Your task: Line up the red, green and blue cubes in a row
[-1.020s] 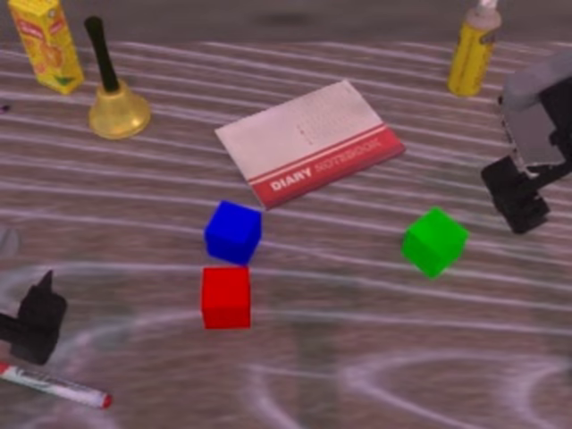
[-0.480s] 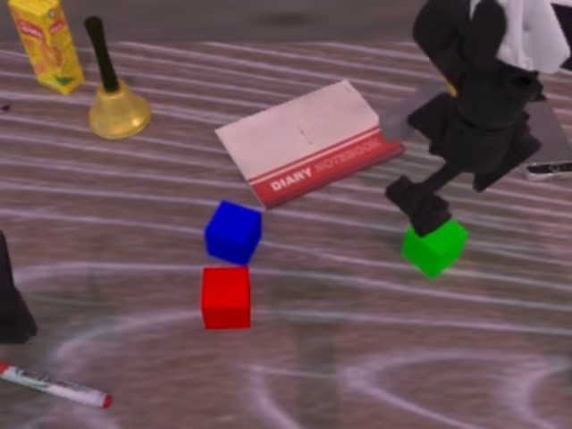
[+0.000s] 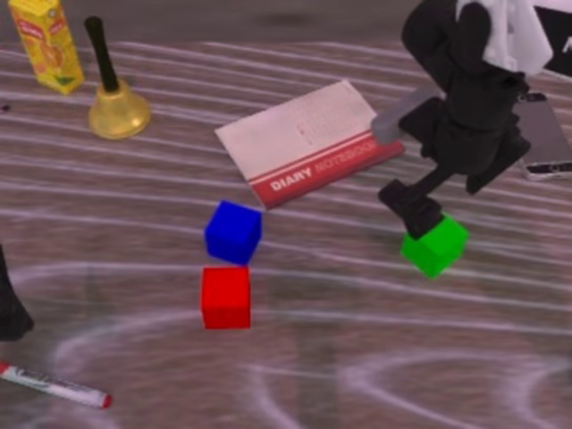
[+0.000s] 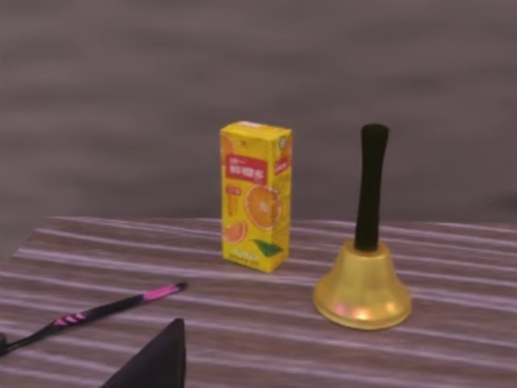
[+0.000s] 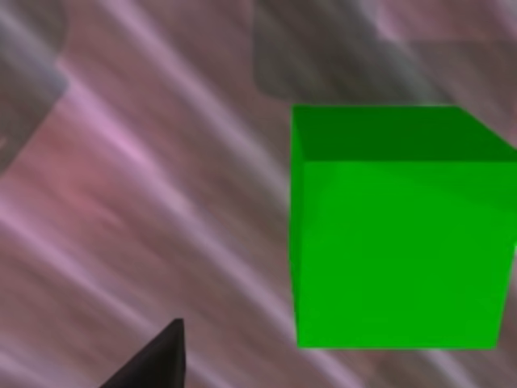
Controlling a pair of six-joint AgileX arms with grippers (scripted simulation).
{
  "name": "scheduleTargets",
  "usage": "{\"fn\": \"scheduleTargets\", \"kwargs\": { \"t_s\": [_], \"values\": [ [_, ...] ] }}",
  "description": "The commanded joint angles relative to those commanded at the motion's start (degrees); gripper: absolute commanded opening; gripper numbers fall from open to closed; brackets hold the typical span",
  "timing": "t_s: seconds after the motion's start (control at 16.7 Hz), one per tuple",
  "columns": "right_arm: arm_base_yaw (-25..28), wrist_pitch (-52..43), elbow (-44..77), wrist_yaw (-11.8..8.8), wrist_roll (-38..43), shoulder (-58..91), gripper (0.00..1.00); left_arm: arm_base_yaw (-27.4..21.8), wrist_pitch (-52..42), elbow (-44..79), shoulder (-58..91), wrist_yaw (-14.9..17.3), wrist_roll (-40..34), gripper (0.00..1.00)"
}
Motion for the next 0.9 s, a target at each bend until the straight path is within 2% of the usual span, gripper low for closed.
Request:
{"fn": "scheduleTargets", "kwargs": {
  "t_s": [0.48, 0.78, 0.9],
  "values": [
    [0.3, 14.5, -8.9, 0.0, 0.1, 5.4, 1.00, 0.0, 0.0, 0.0, 0.0, 0.0, 0.0, 1.00],
    [0.3, 15.1, -9.4, 0.0, 0.1, 5.8, 1.00, 0.0, 0.0, 0.0, 0.0, 0.0, 0.0, 1.00],
    [0.3, 15.1, -9.4, 0.0, 0.1, 5.8, 0.85, 0.0, 0.0, 0.0, 0.0, 0.0, 0.0, 1.00]
  ]
}}
